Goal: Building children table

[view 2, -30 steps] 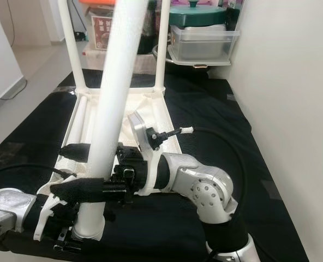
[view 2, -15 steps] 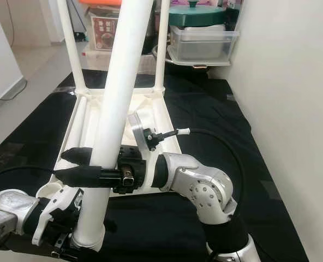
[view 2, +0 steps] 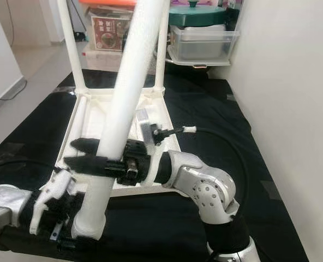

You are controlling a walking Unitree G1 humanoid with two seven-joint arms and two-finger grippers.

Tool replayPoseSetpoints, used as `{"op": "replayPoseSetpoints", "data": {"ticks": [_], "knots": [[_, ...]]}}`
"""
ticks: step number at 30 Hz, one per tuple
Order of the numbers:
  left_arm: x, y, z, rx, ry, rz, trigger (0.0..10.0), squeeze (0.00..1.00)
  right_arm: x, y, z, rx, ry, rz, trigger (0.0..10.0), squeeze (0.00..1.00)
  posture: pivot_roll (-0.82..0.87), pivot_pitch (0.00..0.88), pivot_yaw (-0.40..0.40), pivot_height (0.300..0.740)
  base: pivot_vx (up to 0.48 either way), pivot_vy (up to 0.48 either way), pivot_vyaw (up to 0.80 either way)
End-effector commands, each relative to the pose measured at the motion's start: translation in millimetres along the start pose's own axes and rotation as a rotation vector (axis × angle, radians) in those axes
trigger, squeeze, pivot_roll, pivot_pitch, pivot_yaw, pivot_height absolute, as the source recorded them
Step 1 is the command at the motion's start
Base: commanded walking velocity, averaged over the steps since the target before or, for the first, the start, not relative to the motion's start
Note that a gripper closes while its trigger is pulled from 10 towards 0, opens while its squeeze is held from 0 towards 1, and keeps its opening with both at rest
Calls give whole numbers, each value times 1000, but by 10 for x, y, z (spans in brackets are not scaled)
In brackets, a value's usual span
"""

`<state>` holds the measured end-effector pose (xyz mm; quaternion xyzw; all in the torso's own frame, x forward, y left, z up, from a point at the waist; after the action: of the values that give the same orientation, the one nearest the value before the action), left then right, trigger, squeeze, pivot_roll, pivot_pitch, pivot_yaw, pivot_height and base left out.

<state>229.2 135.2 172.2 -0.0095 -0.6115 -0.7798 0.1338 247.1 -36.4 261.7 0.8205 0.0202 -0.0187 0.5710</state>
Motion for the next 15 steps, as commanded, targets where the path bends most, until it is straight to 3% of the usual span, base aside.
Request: {"op": "replayPoseSetpoints", "data": {"ticks": [1,8,9,11,13,14,15], "knots": [[-20,66,78,23,47,-1,10000,1000,3,-48,18,-10,0,-25,0,0,77,0,-36,740,0,0,0],[105,301,166,169,53,10,10000,1000,275,19,178,-6,-143,18,0,0,85,0,-41,740,0,0,0],[119,314,179,187,67,7,10000,0,354,41,227,-7,-180,37,0,0,89,0,-42,740,0,0,0],[119,314,179,187,67,7,10000,0,354,41,227,-7,-180,37,0,0,89,0,-42,740,0,0,0],[85,267,194,219,133,21,10000,0,581,118,373,-27,-295,111,0,0,95,0,-50,740,0,0,0],[85,267,194,219,133,21,10000,0,581,118,373,-27,-295,111,0,0,95,0,-50,740,0,0,0],[32,229,195,251,193,42,10000,0,700,208,475,-25,-357,155,0,0,101,0,-50,740,0,0,0]]}}
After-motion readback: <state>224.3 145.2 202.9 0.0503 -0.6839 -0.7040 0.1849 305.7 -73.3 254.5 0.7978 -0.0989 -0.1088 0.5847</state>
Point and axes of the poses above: a point about 5 cm out from each wrist's last joint towards the gripper, its own z axis pointing back from the gripper into the wrist, its own y axis along the axis of the wrist's last joint, x = y × z, the point moved 3 cm from there along -z, pointing out of the wrist towards the gripper, and after that the axes turned 10 degrees about z, right-handed, at the moved point
